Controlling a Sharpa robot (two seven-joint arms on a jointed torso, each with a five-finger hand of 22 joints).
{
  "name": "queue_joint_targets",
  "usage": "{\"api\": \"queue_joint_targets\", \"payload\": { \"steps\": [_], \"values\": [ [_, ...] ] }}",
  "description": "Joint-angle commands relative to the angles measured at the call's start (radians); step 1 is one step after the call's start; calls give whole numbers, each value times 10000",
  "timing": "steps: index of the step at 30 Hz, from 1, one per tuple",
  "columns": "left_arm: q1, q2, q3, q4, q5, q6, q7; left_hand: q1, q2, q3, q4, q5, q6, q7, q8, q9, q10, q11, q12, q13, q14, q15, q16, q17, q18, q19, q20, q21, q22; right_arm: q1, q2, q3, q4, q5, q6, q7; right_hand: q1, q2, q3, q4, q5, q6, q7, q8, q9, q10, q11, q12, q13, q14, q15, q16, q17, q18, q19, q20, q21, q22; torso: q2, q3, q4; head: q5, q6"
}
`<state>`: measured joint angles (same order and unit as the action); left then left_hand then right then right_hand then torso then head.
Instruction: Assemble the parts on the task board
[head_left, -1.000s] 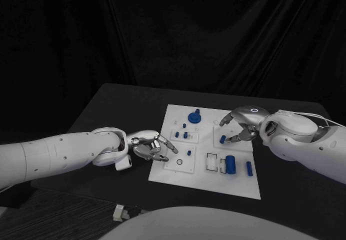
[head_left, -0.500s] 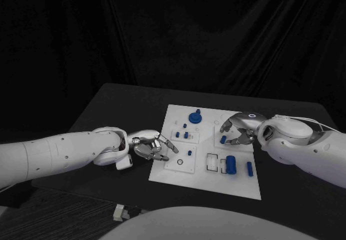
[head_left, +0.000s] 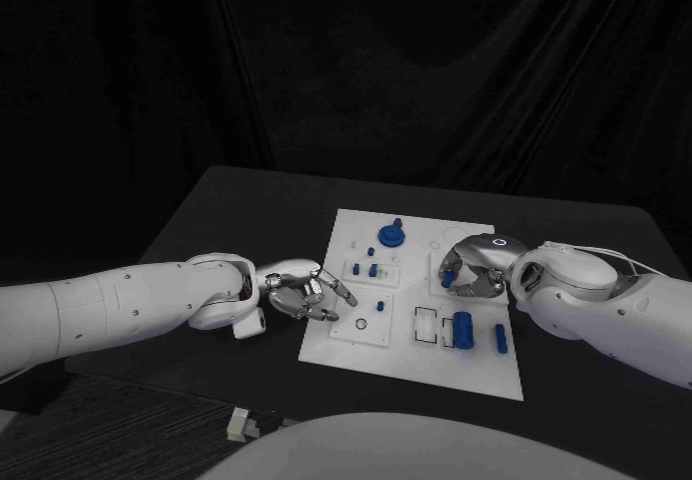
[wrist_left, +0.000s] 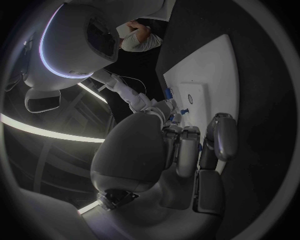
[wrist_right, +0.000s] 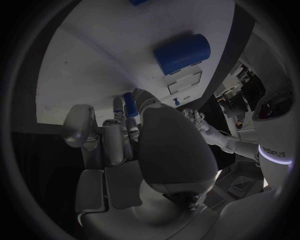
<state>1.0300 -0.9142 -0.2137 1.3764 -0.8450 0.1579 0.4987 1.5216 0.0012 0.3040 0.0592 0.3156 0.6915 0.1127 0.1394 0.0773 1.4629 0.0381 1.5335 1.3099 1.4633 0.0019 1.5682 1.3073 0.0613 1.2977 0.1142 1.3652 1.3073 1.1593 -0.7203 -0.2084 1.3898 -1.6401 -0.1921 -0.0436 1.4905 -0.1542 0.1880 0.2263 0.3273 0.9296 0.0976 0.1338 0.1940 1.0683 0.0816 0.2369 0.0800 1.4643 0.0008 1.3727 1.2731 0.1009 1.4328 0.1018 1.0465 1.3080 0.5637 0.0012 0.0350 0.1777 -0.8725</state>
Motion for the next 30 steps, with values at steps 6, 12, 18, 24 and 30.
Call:
{"api": "queue_joint_targets", "payload": {
  "steps": [6,12,18,24,30],
  "values": [
    [-12,40,5,-17,41,131,53,-43,41,97,-1,118,92,44,78,13,440,16,-27,2134,1075,2,25,2635,48,9,-9,-28,1751,-49,16,7,-5,366,-450,167,-54,-55,140,-43,-440,180,127,-51,-6,178,-7,-226,-69,422,-32,-41,-61,-71,33,-26,-14,1387,-2,0,0,5,-2],
    [-12,53,5,-20,41,143,42,-48,47,117,-3,150,126,71,95,18,442,31,-26,2136,1075,10,25,2635,48,7,-4,-28,1751,-54,45,7,-42,417,-571,151,156,51,435,-155,-61,534,232,85,74,336,-20,-380,-102,403,-48,-82,-107,-59,-5,-39,-85,1370,-1,0,1,12,-2],
    [-12,54,5,-17,41,162,24,-60,60,141,3,178,167,102,115,24,440,52,-28,2134,1075,23,25,2635,47,7,4,-27,1751,-57,63,7,-47,428,-729,154,451,165,768,-436,244,1273,260,514,424,612,-88,-485,-108,403,-108,-83,-103,-54,-24,-92,-81,1370,-2,0,-1,28,-2],
    [-12,55,5,-16,41,172,18,-64,72,161,4,207,187,116,124,26,437,64,-30,2132,1075,32,25,2635,47,5,10,-27,1750,-57,55,7,-19,431,-902,160,685,232,958,-754,366,1589,245,767,739,991,-171,-446,-69,402,-174,-80,-89,-54,-35,-151,-43,1378,-4,0,-2,62,-2],
    [-12,63,5,-24,41,189,19,-57,76,194,-8,270,192,125,122,23,432,75,-33,2129,1075,44,25,2635,46,1,19,-28,1750,-40,-37,8,133,437,-1106,122,764,248,1054,-938,364,1696,219,864,919,1228,-228,-435,-49,393,-218,-93,-98,-62,-47,-194,10,1389,-1,0,-4,127,-2]
  ]
}}
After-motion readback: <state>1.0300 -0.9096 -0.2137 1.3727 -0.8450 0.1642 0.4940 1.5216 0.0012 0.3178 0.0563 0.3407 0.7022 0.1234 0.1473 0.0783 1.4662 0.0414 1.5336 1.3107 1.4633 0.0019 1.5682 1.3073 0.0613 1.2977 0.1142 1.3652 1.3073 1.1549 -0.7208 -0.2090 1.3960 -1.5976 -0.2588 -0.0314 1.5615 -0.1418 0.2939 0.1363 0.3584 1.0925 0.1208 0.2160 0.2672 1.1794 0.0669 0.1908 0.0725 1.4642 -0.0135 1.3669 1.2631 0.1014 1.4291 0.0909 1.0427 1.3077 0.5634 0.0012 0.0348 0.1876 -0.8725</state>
